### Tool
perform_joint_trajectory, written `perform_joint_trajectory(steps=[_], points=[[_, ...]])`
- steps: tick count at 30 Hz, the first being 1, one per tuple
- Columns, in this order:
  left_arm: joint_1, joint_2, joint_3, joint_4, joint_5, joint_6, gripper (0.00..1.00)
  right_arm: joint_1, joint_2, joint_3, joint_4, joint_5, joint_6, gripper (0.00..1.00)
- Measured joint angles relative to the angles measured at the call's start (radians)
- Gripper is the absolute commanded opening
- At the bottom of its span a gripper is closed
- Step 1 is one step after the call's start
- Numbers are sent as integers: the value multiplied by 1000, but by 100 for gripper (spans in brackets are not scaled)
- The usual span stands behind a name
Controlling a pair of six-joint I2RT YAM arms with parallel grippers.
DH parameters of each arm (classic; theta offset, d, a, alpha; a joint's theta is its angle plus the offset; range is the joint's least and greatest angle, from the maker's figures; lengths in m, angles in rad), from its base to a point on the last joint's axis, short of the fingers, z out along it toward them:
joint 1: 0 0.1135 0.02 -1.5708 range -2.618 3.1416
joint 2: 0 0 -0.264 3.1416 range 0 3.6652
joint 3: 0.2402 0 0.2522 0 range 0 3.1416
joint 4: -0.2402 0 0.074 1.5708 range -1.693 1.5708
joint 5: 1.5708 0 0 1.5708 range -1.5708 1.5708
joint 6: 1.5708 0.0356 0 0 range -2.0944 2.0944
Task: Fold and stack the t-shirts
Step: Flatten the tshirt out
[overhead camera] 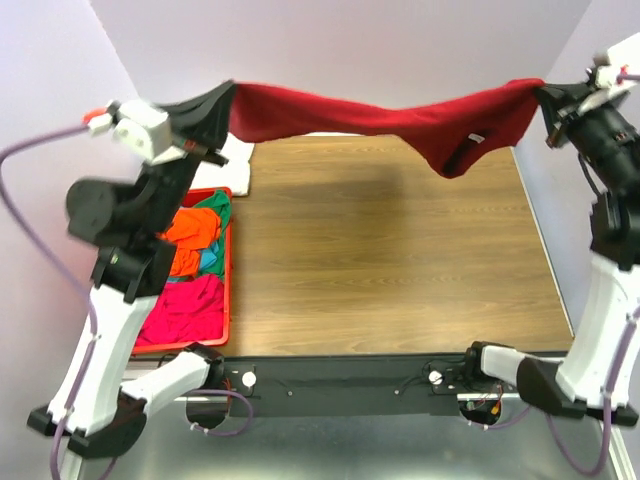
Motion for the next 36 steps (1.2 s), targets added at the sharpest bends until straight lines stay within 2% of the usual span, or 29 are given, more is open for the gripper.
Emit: perform_joint_trajectory(steps=[5,10,14,19,25,26,27,28,30,31,33,36], points=[[0,-110,-39,-8,40,0,0,0,-87,23,-10,38,-10,1],[0,-118,19,-13,65,0,0,0,-79,126,-3,54,-2,1],[0,-116,-14,4,63,0,0,0,-71,94,0,57,-1,1],[0,-76,-210,94,40,-22,0,0,-68,-130,34,68,-14,1],[18,186,-412,167,21,-101,0,0,2,-511,102,74,-43,1],[31,258,-423,169,21,-117,0,0,26,-542,114,72,-44,4],[39,314,-424,170,21,-130,2,0,55,-573,124,70,-47,19],[51,369,-418,168,22,-142,10,0,108,-600,132,66,-45,37],[80,489,-376,161,27,-172,41,0,213,-600,162,58,-39,77],[95,558,-329,145,30,-180,49,0,268,-591,175,56,-42,85],[127,704,-202,102,38,-206,56,0,353,-579,195,67,-50,100],[154,809,-104,28,44,-210,60,0,447,-586,202,100,-47,100]])
